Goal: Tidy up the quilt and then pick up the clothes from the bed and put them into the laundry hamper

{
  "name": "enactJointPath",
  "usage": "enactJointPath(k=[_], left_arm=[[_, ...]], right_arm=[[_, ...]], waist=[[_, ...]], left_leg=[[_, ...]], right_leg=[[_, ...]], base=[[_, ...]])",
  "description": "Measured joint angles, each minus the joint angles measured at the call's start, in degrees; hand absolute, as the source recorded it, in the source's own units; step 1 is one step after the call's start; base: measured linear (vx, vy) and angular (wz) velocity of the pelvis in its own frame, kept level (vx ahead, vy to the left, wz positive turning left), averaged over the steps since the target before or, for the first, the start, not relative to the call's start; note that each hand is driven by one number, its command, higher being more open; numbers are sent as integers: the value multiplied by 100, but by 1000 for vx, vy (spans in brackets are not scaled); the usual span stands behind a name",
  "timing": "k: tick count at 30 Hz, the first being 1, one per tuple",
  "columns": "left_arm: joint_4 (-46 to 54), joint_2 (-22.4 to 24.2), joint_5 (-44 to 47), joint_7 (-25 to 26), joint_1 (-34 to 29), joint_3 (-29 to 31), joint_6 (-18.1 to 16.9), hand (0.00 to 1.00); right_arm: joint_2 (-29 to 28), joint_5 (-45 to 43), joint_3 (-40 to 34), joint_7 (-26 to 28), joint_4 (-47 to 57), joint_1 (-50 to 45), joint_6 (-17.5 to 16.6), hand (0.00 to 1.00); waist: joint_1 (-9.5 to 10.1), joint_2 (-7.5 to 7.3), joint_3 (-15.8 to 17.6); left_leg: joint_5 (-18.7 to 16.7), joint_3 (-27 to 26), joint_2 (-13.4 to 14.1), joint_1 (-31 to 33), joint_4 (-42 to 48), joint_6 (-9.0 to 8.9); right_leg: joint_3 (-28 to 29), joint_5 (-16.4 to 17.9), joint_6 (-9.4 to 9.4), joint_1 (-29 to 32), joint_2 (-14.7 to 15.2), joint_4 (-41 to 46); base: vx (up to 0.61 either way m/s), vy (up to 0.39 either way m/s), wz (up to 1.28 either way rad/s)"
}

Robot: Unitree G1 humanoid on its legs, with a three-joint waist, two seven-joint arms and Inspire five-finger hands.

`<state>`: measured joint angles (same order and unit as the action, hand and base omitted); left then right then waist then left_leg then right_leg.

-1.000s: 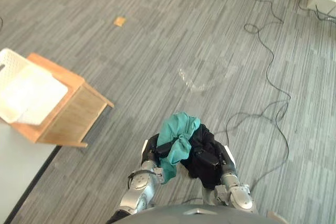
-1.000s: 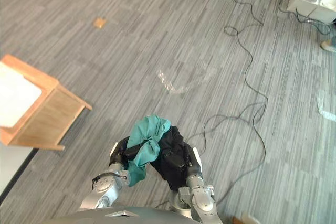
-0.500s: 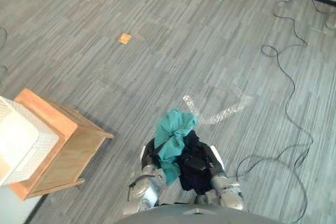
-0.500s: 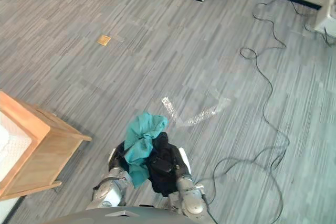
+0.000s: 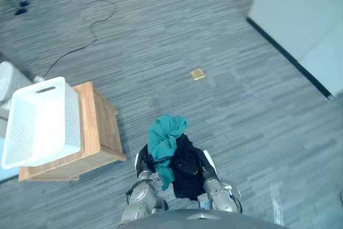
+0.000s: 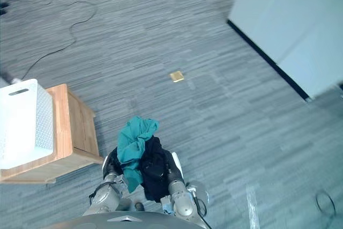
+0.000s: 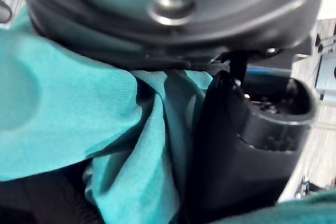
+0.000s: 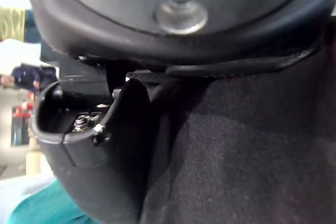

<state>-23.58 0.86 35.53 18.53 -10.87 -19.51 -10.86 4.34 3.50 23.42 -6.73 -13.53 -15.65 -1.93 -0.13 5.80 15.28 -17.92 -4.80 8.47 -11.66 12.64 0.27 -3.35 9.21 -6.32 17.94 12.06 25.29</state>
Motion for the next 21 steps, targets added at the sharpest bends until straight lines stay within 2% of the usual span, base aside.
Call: enactJointPath(k=[1,2,3,4,5,6,7,8,9,10,11,12,13,14,15,16,17,18,19,20,21], left_arm=[[104,-71,-5,-13,-62,-32,-49,0],[-63,123,-7,-15,-55,-24,3,0],[-48,98,-19,-28,-97,-64,-2,0],[-66,101,-15,-121,-114,-137,-18,0],[-62,98,-19,-166,-115,-163,-17,0],[-43,93,-21,-258,-119,-177,-18,0],[-21,93,-20,-274,-129,-156,-17,0],[48,93,-17,-297,-216,-91,4,0],[226,93,-16,-397,-365,-29,93,0],[678,86,-18,-685,-712,66,152,0],[1050,86,-11,-880,-1090,217,125,0],[1189,93,-10,-926,-1253,347,91,0],[1300,74,-12,-937,-1417,590,87,0],[1244,26,-12,-934,-1406,759,116,0],[1180,-51,-14,-934,-1360,816,140,0],[1178,-94,-21,-935,-1357,802,140,0],[1196,-82,-24,-1010,-1396,746,141,0],[1186,-89,-47,-1114,-1311,656,212,0],[1190,-83,-77,-1141,-1263,641,235,0],[1236,-64,-82,-1168,-1218,621,241,0],[1274,28,-91,-1169,-1211,597,255,0]], right_arm=[[-13,-35,40,-12,-3,26,-4,0],[223,-57,1,-39,-222,231,15,0],[241,-57,-23,-61,-377,399,45,0],[232,-55,-36,-149,-593,660,68,0],[235,-56,-34,-171,-647,699,67,0],[245,-58,-30,-205,-739,771,67,0],[309,-61,-64,-196,-793,814,65,0],[497,-115,-225,-23,-912,879,51,0],[769,-322,-445,298,-844,742,32,0],[1233,-951,-1081,805,-330,246,116,0],[1437,-1193,-1714,748,353,-367,140,0],[1418,-1271,-1946,648,678,-612,133,0],[1345,-1091,-2078,446,1203,-844,129,0],[1252,-862,-2027,428,1352,-829,11,0],[1079,-603,-1883,350,1389,-777,-222,0],[1000,-656,-1795,350,1389,-751,-271,0],[896,-853,-1645,421,1374,-696,-299,0],[715,-974,-1480,485,1250,-587,-226,0],[682,-1025,-1411,510,1203,-527,-174,0],[655,-1078,-1241,605,1184,-384,-123,0],[585,-1078,-1149,690,1181,-243,-102,0]], waist=[[-13,-125,-27],[87,237,9],[129,323,-28],[91,221,21],[50,209,32],[27,257,20],[46,214,53],[122,168,87],[211,180,101],[375,273,141],[413,283,144],[378,245,134],[267,144,118],[216,53,128],[204,-12,125],[202,-24,110],[186,37,48],[104,-200,-69],[135,-307,-128],[265,-427,-184],[312,-465,-196]], left_leg=[[-131,186,125,-181,-31,-511],[-204,324,655,-339,35,-659],[-26,427,682,-321,155,-595],[427,715,758,-62,850,-399],[600,856,820,153,1276,-351],[1022,1014,1009,777,2376,-252],[1116,950,1086,1094,3006,-238],[1082,525,1202,1514,3992,-168],[975,115,1275,1626,4458,-41],[766,-448,1267,1748,4950,167],[585,-885,1088,1906,5004,158],[514,-1133,1001,1997,4887,110],[432,-1667,959,2155,4381,50],[359,-2116,958,2208,3848,65],[326,-2687,950,2270,3121,52],[394,-2958,905,2292,2727,39],[796,-3453,715,2308,1890,433],[717,-3545,283,2219,1512,772],[755,-3529,93,2255,1373,821],[758,-3531,-169,2321,1239,883],[688,-3578,-322,2308,1195,1076]], right_leg=[[572,-961,-363,-48,-9,-1047],[362,-984,-331,-95,-371,-490],[381,-759,-232,-13,-459,-117],[132,-133,-55,-118,-398,442],[-60,1,23,-250,-369,476],[-495,150,222,-599,-400,374],[-656,205,316,-797,-436,251],[-826,239,386,-1302,-537,-88],[-928,217,410,-1681,-605,-375],[-1088,203,416,-2296,-680,-846],[-1271,268,440,-2688,-650,-1182],[-1373,296,417,-2794,-609,-1266],[-1482,335,361,-2916,-546,-1388],[-1524,336,299,-2995,-506,-1457],[-1617,323,158,-3103,-467,-1556],[-1697,350,84,-3182,-452,-1591],[-1893,450,-121,-3372,-464,-1653],[-2152,553,-260,-3494,-286,-1671],[-2190,554,-264,-3489,-196,-1699],[-2239,505,-287,-3527,-108,-1791],[-2376,418,-306,-3653,-74,-1802]], base=[[705,-803,148],[574,-624,99],[585,-708,68],[434,-553,68],[502,-658,120],[304,-363,99],[351,-384,105],[326,-290,65],[325,-243,74],[384,-152,75],[301,-58,75],[348,-30,57],[228,-1,22],[376,19,15],[332,32,12],[426,69,48],[393,89,118],[407,97,139],[415,109,144],[425,103,114],[417,95,112]])
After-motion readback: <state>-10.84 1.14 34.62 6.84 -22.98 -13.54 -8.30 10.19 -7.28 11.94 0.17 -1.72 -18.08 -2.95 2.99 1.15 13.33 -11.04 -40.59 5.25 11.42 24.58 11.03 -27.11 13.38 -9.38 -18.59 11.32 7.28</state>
